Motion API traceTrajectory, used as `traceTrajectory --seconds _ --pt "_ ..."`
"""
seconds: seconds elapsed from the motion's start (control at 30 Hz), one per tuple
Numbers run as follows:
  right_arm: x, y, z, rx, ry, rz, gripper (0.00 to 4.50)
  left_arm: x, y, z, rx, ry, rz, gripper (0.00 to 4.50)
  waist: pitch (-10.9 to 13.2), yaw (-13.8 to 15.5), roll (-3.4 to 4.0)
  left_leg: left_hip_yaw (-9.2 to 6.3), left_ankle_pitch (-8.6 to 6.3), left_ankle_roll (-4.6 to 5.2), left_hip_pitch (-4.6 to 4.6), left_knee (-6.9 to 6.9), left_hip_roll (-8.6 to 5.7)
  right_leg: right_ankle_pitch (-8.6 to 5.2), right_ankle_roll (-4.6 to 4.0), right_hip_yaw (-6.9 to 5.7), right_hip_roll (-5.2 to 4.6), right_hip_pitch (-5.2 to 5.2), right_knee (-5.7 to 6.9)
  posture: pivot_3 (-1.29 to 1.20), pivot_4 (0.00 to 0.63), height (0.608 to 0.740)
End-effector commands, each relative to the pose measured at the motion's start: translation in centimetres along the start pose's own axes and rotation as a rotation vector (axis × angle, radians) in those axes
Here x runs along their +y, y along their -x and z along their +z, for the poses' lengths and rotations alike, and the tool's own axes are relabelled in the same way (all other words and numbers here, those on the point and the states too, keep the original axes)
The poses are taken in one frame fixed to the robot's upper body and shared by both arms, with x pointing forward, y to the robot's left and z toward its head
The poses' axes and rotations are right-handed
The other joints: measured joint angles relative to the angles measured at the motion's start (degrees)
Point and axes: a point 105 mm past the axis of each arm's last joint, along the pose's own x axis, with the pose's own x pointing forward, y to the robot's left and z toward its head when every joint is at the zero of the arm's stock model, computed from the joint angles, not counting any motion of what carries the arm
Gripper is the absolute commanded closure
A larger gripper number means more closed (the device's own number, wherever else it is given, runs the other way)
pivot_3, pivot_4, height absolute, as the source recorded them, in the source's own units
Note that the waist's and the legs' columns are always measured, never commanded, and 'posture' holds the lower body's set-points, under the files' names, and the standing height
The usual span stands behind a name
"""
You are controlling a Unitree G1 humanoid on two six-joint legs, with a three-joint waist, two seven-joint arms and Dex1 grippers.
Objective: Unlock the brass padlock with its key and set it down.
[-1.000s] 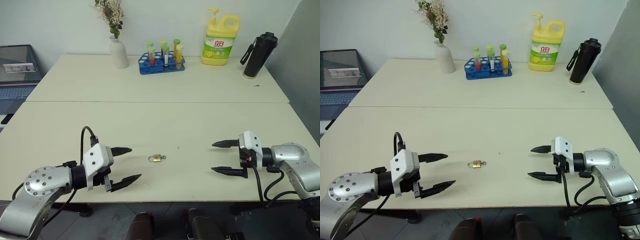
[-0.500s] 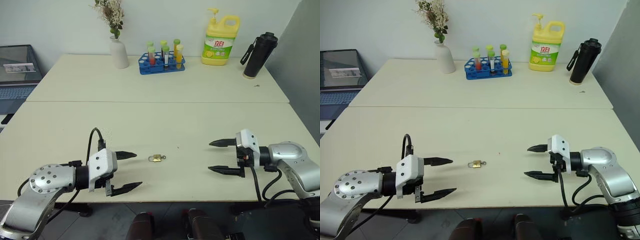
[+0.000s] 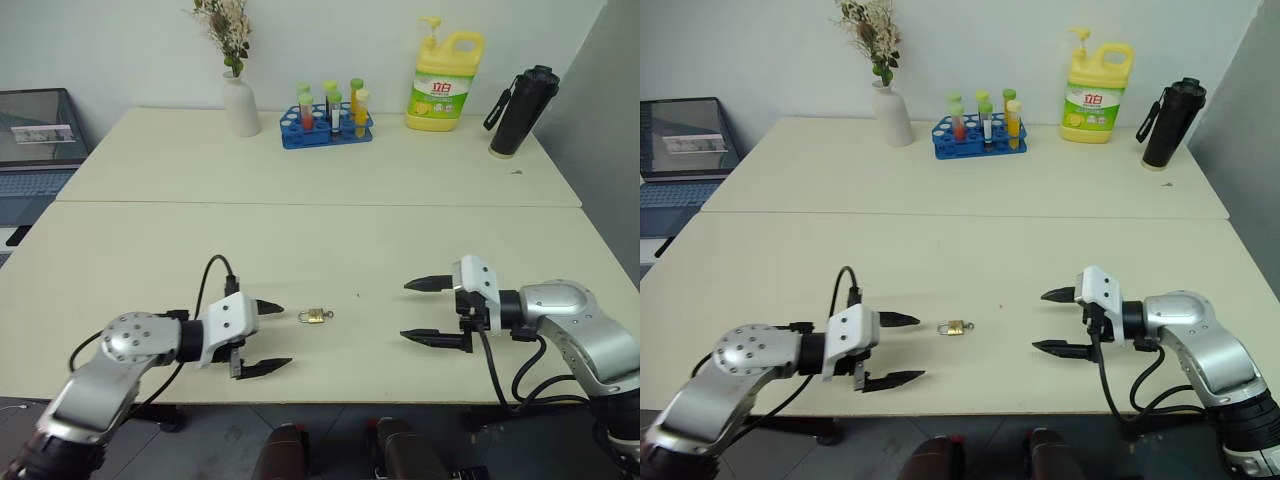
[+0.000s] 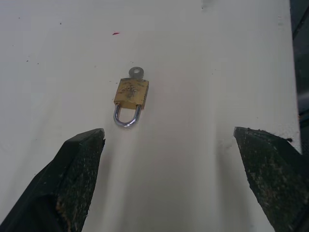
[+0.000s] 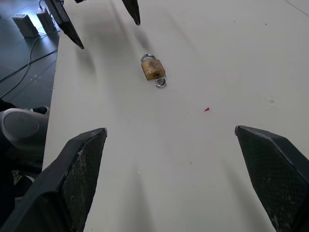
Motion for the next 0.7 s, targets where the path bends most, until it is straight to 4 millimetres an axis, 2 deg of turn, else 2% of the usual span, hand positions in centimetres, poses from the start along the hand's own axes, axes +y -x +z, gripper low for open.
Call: traceTrajectory --seconds 0.03,0.2,0.63,0.7 --pt "0.5 -0.1 1.1 -0.007 0.017 0.012 0.04 0.9 -1.0 0.2 -0.016 -0.012 0.017 0.0 0.0 0.0 -0.02 0.0 0.0 0.0 -0.03 0.03 0.0 0.0 0.0 0.0 0.03 0.0 0.0 0.0 0.15 0.74" --pt "0.8 0.0 1.0 -0.002 0.011 0.018 0.04 1.4 -2.3 -0.4 0.009 -0.026 -0.038 0.0 0.0 0.0 -0.02 -0.01 0.0 0.0 -0.05 0.01 -0.01 0.0 0.0 0.01 0.03 -0.02 -0.02 0.0 0.15 0.74" --pt "1.4 0.1 1.0 -0.008 -0.012 0.011 0.04 2.6 -5.0 -0.3 -0.007 -0.009 -0.068 0.0 0.0 0.0 -0.02 -0.02 0.0 0.0 -0.05 0.04 -0.02 0.01 0.01 0.02 0.07 -0.01 0.01 0.0 0.15 0.74" --pt "1.4 0.2 1.0 -0.007 -0.012 0.011 0.0 2.6 -5.2 -0.3 -0.005 -0.004 -0.077 0.38 0.0 0.0 -0.02 -0.02 0.0 0.0 -0.05 0.03 -0.01 0.01 0.0 0.01 0.07 -0.01 0.01 0.0 0.15 0.74"
